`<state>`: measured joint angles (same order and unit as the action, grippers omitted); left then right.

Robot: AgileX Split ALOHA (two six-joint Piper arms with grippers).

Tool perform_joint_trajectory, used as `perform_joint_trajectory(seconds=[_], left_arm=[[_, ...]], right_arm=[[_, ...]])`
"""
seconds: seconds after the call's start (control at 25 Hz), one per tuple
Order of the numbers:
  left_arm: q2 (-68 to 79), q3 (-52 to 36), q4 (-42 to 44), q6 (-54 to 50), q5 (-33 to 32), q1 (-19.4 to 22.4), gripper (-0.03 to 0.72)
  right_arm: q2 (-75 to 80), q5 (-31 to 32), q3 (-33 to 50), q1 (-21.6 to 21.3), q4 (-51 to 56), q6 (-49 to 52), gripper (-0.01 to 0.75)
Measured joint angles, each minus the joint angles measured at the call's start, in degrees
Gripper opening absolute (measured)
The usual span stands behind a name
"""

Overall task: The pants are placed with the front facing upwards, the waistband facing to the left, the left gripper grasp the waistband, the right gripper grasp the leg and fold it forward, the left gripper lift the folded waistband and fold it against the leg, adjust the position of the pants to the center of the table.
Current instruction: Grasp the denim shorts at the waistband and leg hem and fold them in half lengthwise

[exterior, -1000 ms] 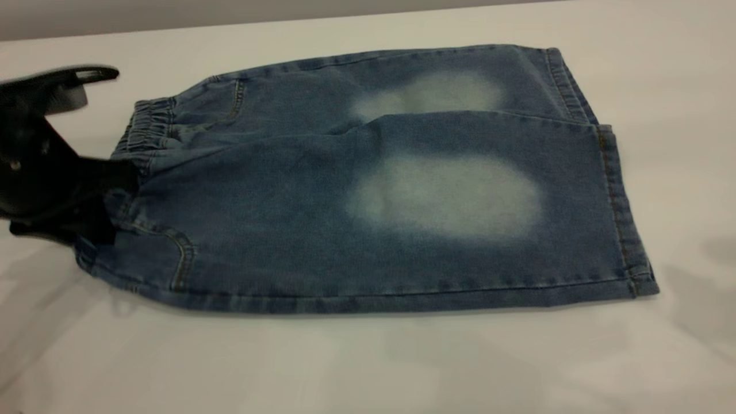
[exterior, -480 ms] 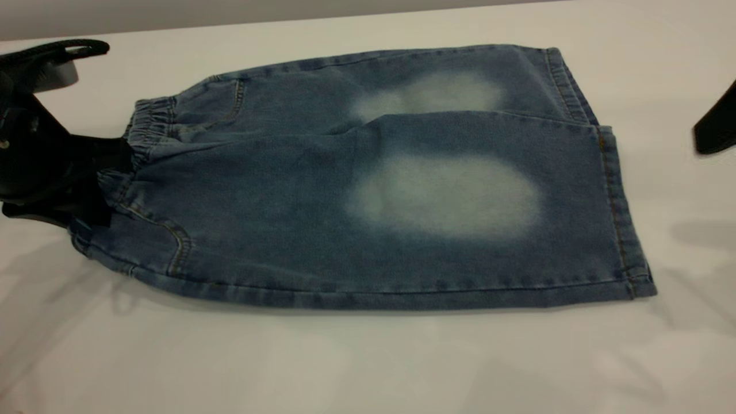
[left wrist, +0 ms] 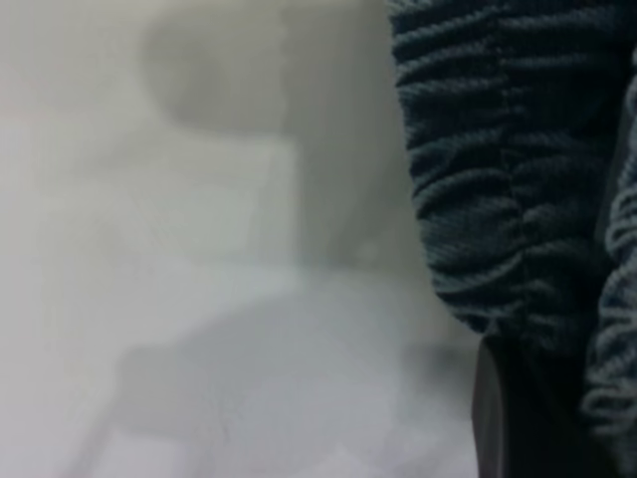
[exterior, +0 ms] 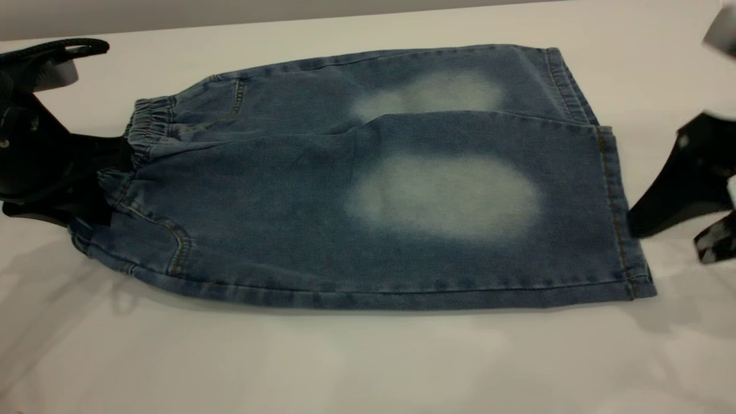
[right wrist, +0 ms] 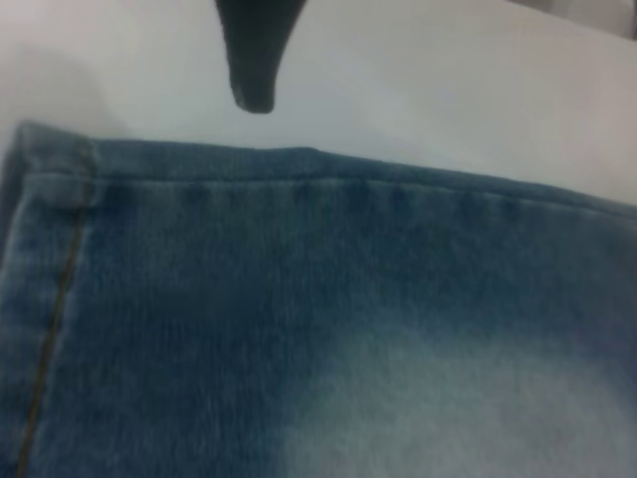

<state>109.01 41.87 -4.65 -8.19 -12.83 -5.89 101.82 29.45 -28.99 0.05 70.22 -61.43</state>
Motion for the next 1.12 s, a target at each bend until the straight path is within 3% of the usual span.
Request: perform_joint_trajectory(seconds=[0.6, 0.88, 1.12], left_arm=[[0.0, 0.0, -0.05, 0.0, 0.14, 0.0, 0.153], [0.0, 0.0, -0.05, 0.0, 0.14, 0.0, 0.153], [-0.05, 0.0, -0.05, 0.0, 0.16, 0.0, 0.153]], right_arm=[[12.07, -1.11, -0.06, 0.0, 19.37, -23.88, 0.512], [12.12, -1.62, -0.06, 0.0, 22.98, -27.09, 0.511], [12.19, 2.14, -0.06, 0.0, 28.28, -28.64, 0.511]])
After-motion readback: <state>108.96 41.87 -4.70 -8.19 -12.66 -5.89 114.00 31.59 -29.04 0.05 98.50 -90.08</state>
